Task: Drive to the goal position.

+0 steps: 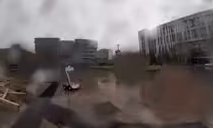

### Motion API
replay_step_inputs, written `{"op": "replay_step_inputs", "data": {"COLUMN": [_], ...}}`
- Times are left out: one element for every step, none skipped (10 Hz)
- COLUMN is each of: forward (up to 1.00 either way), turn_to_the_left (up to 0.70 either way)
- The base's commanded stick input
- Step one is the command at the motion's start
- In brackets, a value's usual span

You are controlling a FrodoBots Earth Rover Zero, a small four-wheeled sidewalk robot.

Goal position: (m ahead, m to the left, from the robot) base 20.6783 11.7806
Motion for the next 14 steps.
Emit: {"op": "replay_step_inputs", "data": {"forward": [0.00,0.00,0.00,0.00,0.00,0.00,0.00,0.00,0.02,0.06,0.13,0.31,0.97,1.00], "turn_to_the_left": [0.00,0.00,0.00,0.00,0.00,0.00,0.00,0.00,0.00,0.00,0.00,0.00,0.38,0.40]}}
